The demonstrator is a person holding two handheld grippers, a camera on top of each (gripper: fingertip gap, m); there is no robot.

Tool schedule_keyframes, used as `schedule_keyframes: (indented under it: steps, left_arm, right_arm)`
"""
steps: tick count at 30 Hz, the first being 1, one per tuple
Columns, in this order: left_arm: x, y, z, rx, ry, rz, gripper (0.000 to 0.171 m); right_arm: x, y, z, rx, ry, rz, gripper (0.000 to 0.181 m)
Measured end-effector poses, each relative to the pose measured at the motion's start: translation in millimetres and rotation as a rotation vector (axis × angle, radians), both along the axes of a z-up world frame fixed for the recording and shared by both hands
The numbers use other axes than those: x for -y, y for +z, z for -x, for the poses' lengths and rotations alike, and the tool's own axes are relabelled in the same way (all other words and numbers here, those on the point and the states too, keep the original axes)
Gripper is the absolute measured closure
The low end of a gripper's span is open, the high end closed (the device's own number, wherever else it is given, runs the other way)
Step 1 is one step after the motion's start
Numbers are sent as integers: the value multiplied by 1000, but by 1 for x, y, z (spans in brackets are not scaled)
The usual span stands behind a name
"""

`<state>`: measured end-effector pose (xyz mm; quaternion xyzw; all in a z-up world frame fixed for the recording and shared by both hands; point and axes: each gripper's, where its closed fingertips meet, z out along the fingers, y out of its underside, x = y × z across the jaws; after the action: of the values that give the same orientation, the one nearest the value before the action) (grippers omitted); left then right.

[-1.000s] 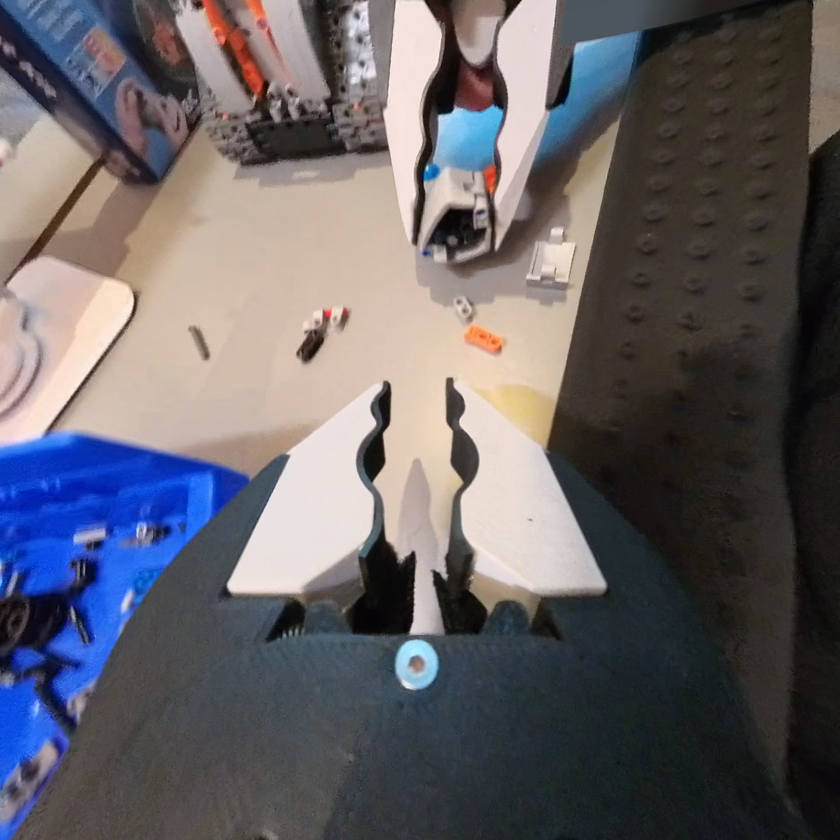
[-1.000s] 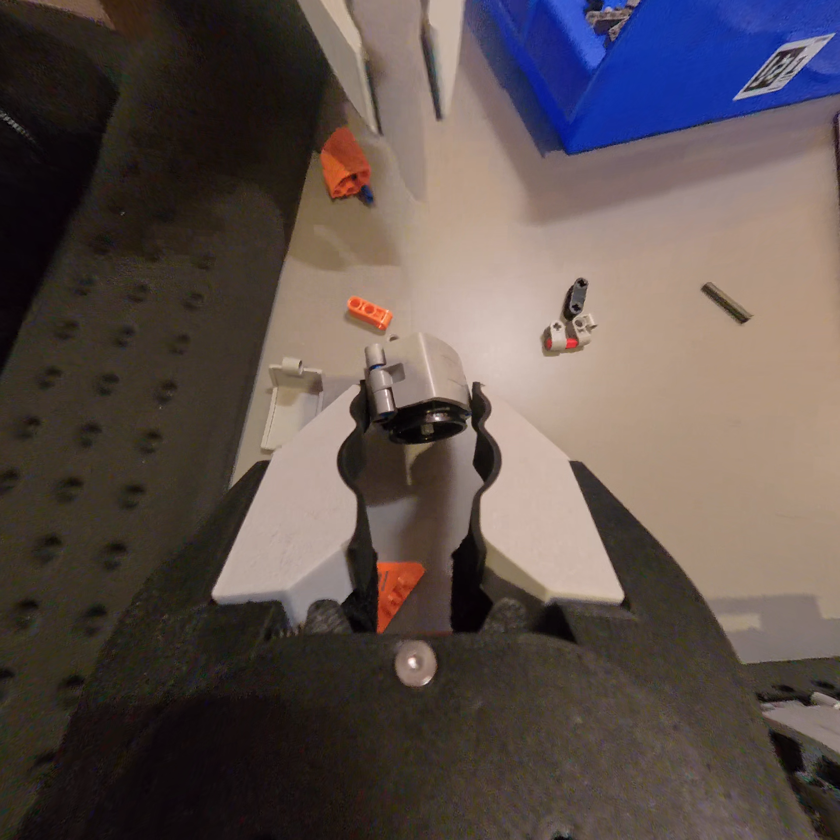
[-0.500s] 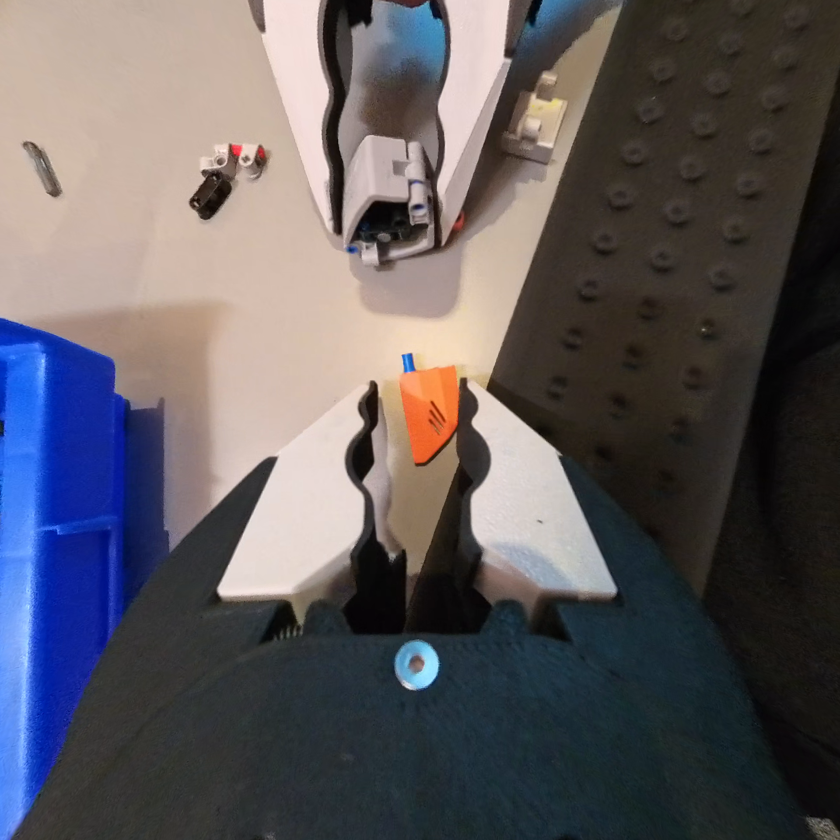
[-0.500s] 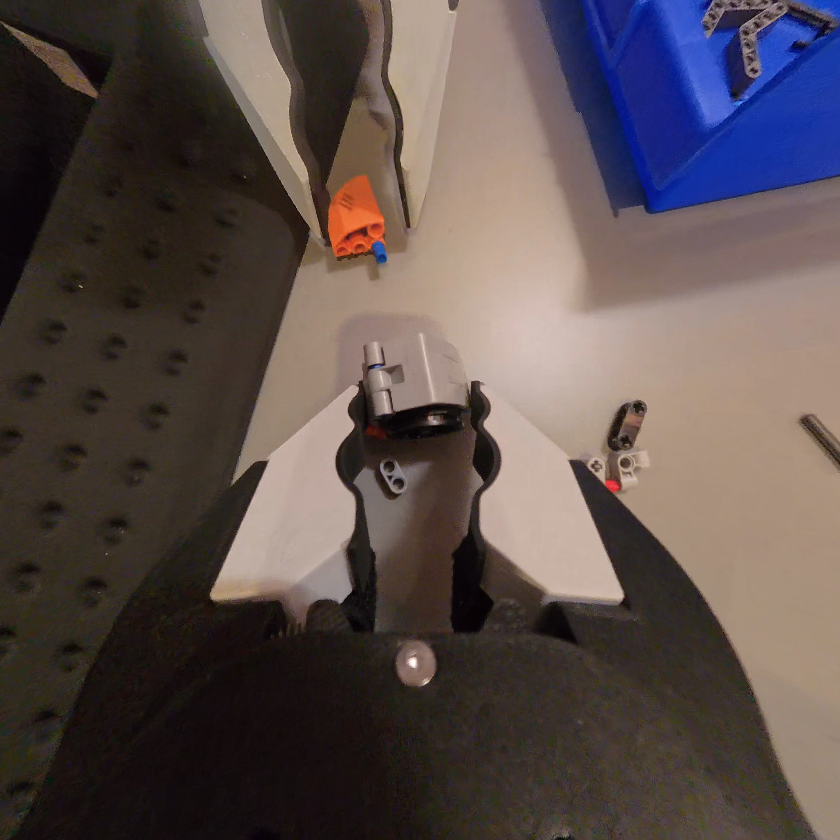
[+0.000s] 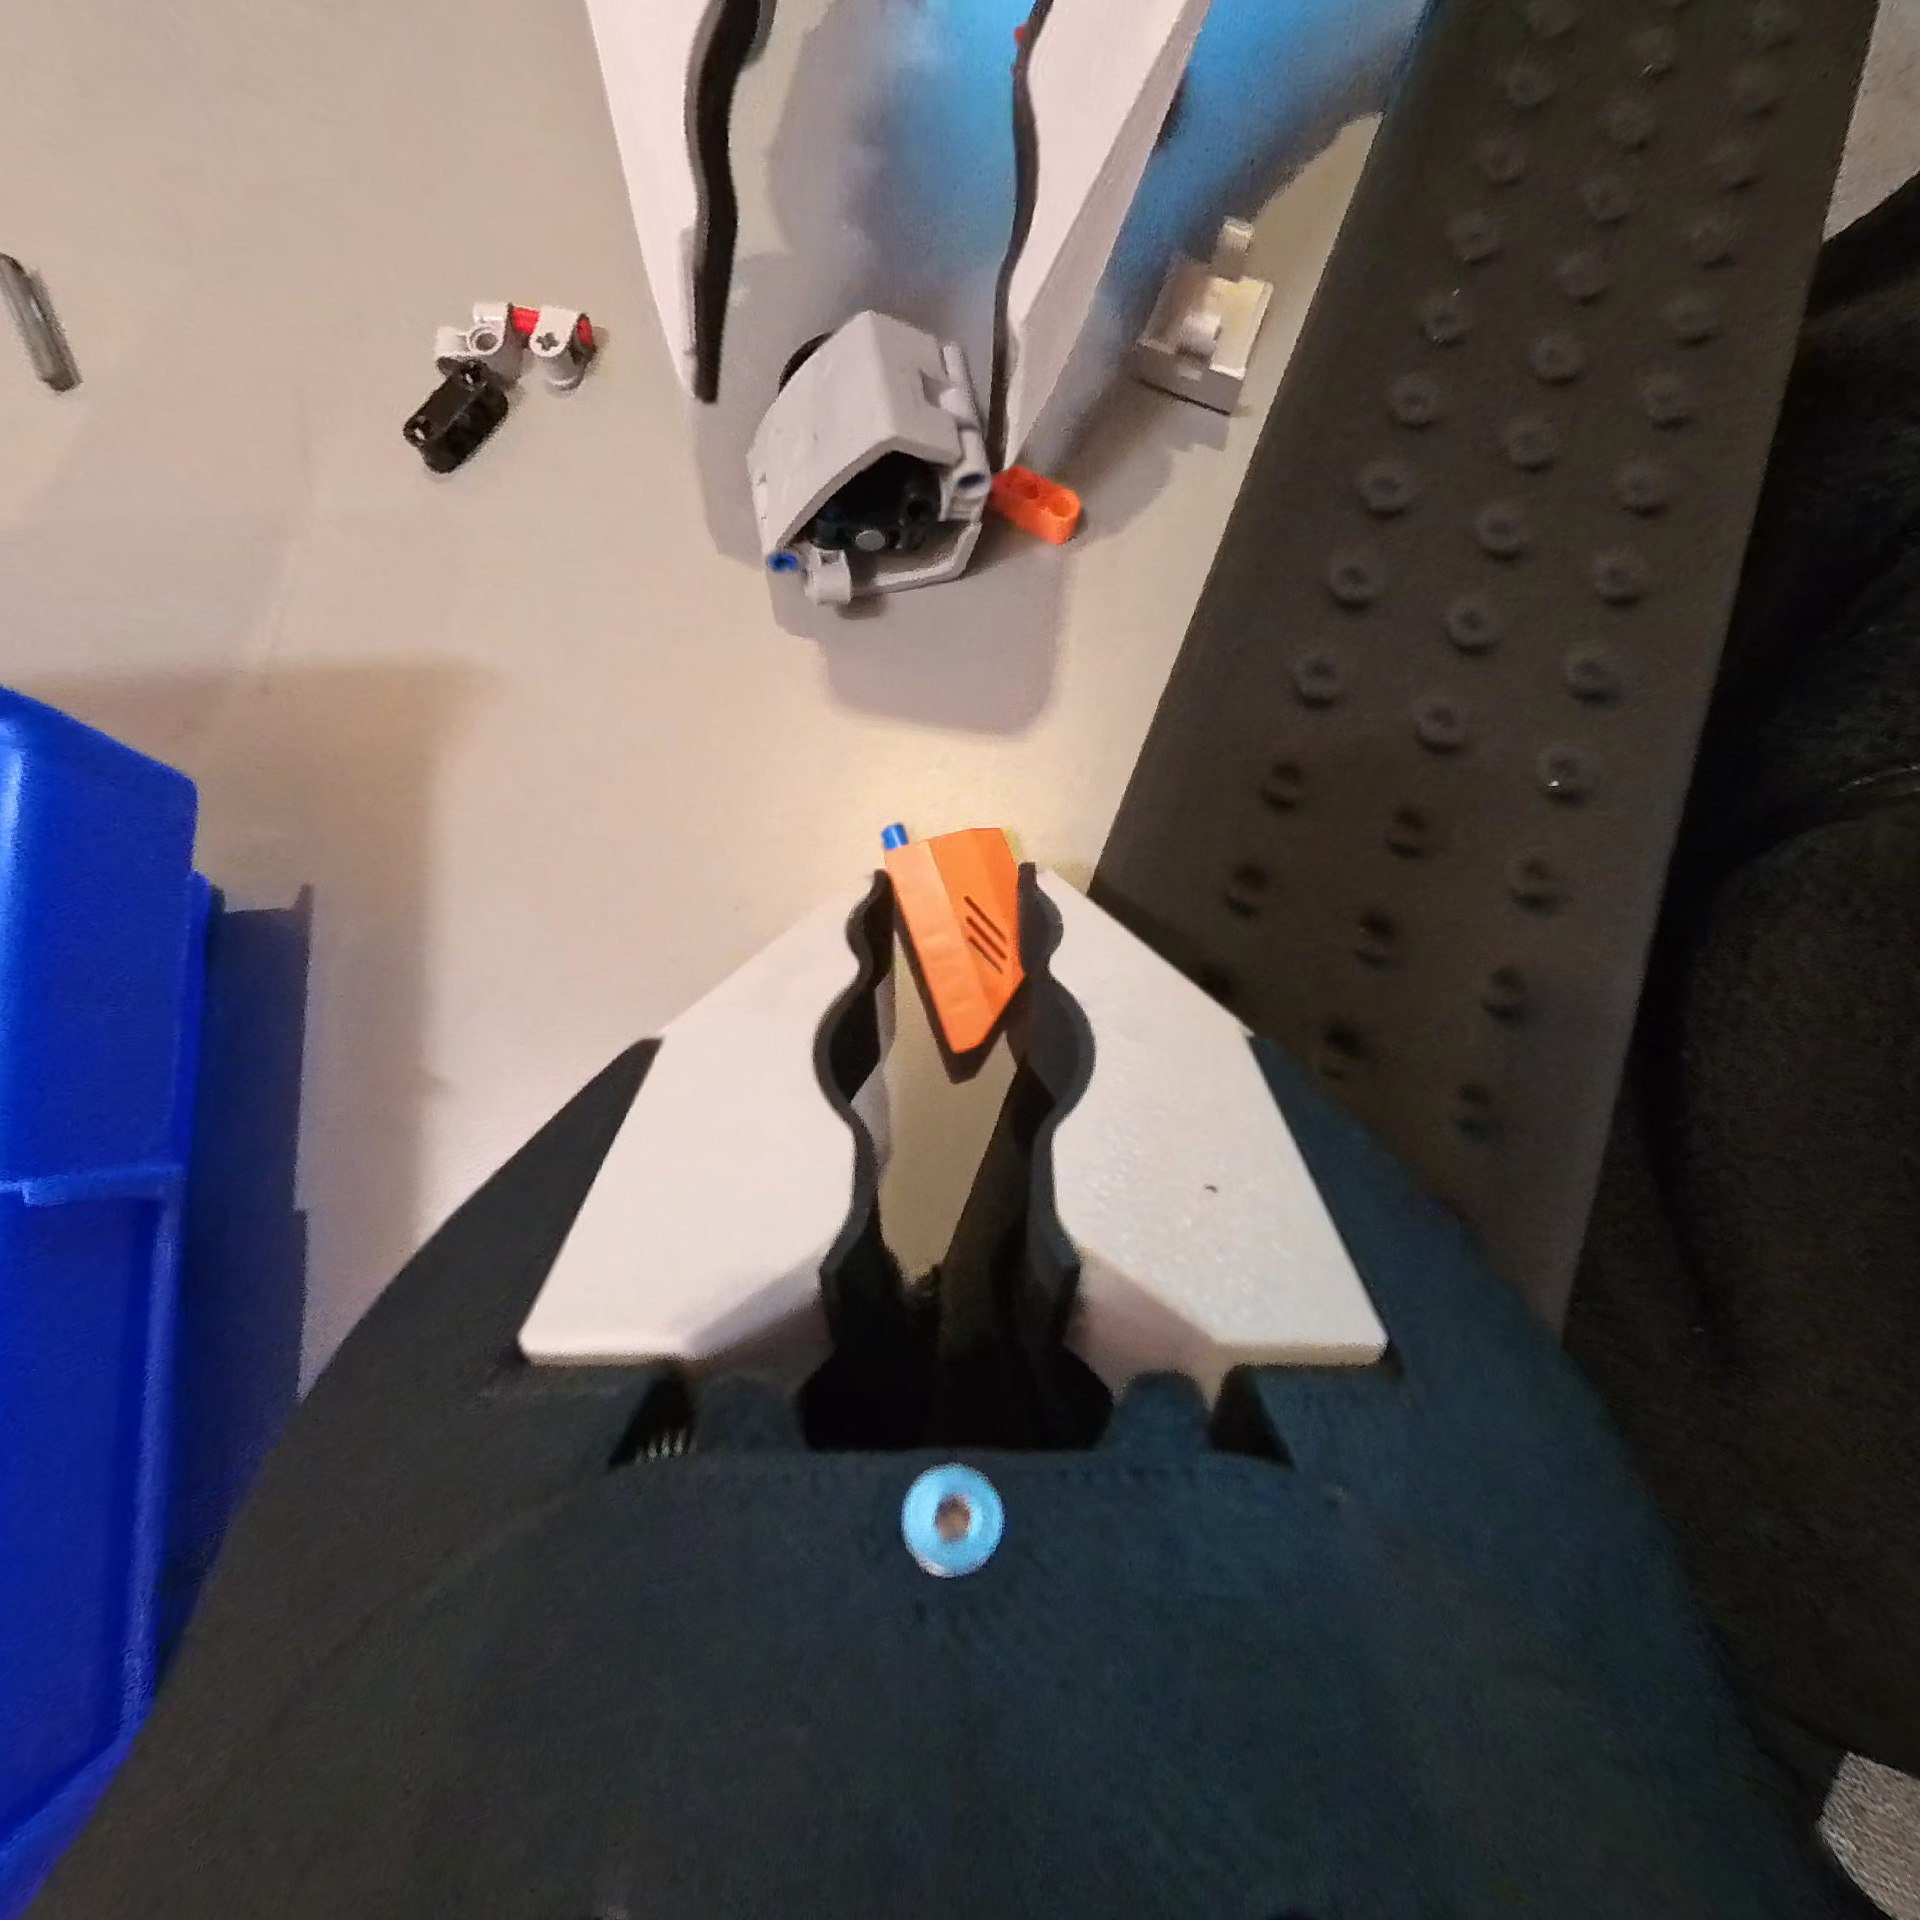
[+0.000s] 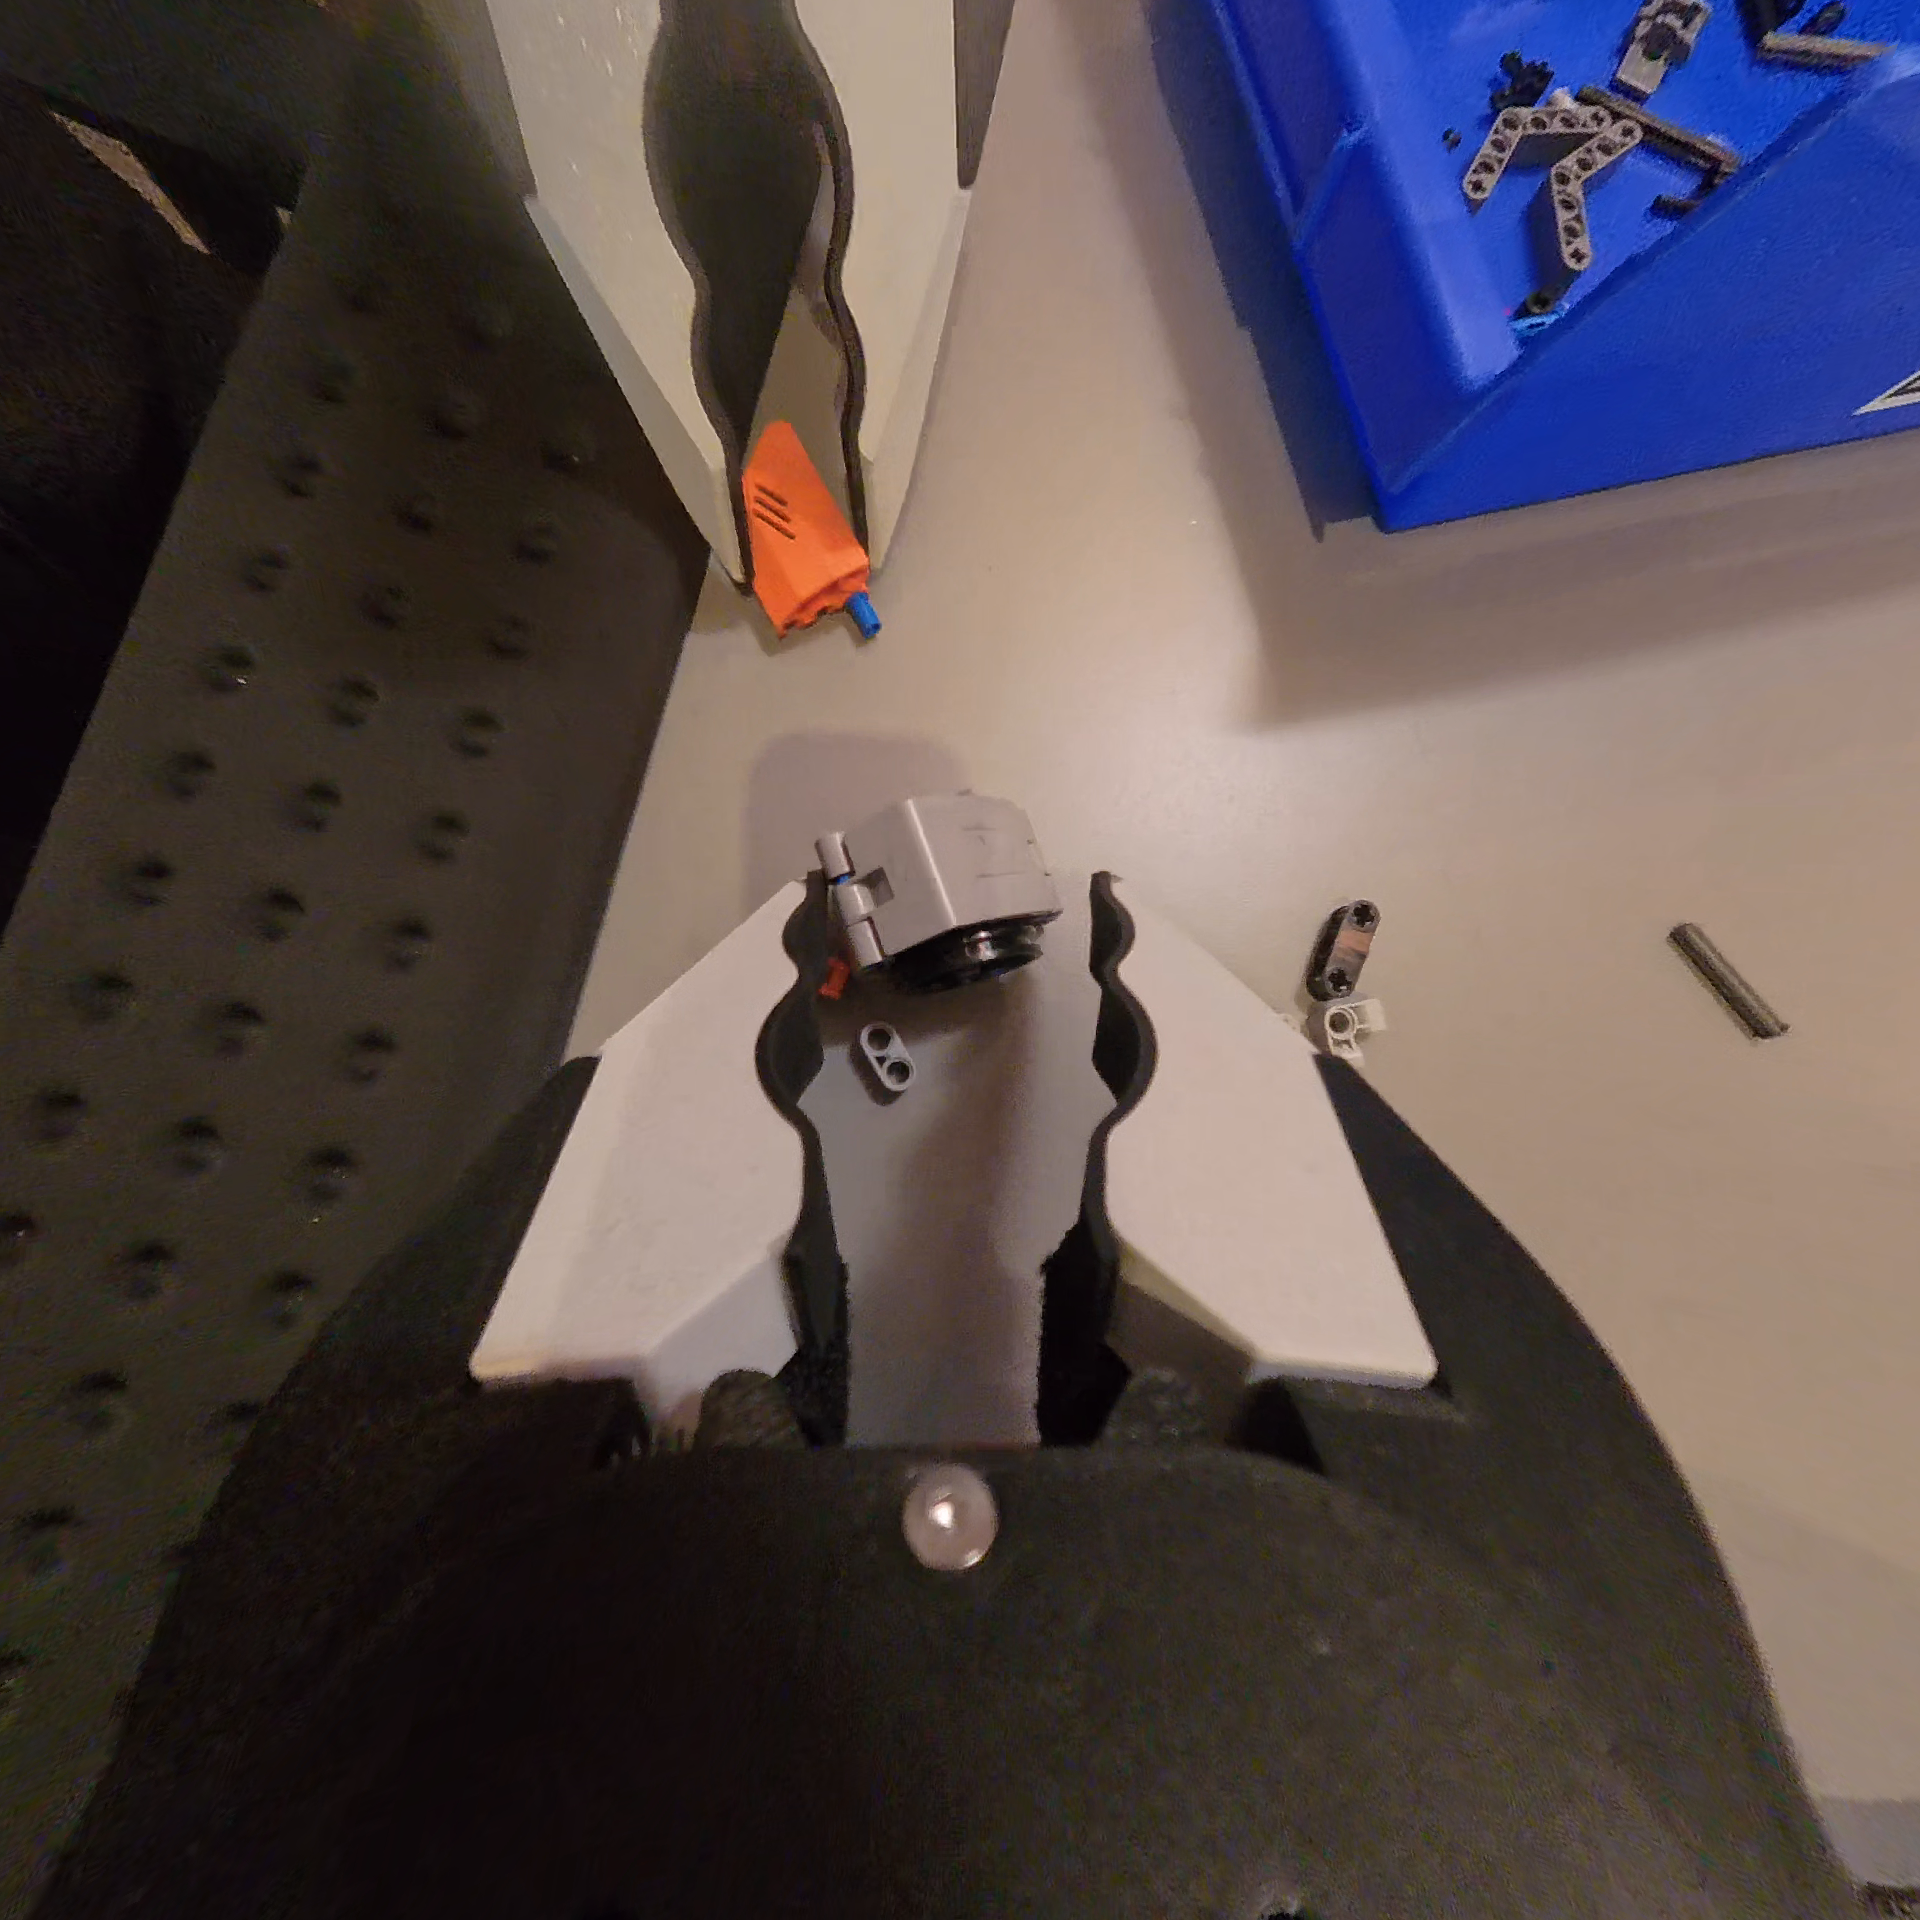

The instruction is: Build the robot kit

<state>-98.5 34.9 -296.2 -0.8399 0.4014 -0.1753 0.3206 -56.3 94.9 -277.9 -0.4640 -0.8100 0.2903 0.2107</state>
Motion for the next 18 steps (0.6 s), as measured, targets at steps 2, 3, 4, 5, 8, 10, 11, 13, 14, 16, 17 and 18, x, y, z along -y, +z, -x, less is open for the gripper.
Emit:
schedule_keyframes:
  steps: [2,3,4,5,8,10,11,13,14,16,17,18]
  left_arm:
    - [0,1,0,1,-3,-2,151]
    - [-1,2,-1,6,-7,-18,153]
    - [0,2,-1,10,-11,-29,154]
    - [0,4,-1,19,-11,-42,156]
    - [-2,8,0,48,-4,-66,160]
    - [-3,11,0,42,-22,-104,162]
    - [-3,11,0,26,-27,-124,162]
    - [-2,13,-3,-20,-53,-189,163]
    - [-1,14,-4,-50,-71,-237,165]
    - [-4,17,-4,-110,-65,-319,165]
    - [-3,20,-8,-115,-83,-361,165]
    - [-5,25,-9,-120,-78,-409,166]
  right_arm:
    - [0,5,-1,-13,-9,-10,133]
    - [0,7,-2,-19,-15,-17,133]
    - [0,11,-2,-32,-18,-25,134]
    - [2,15,-2,-44,-19,-32,134]
    - [13,22,2,-66,3,-74,134]
    - [24,24,9,-76,28,-108,137]
    - [31,25,12,-78,36,-104,140]
    - [41,24,18,-72,47,-95,144]
    - [44,24,21,-73,51,-92,146]
    - [49,22,24,-67,47,-53,150]
    - [50,19,25,-54,42,-39,154]
    - [50,17,25,-47,34,-39,155]
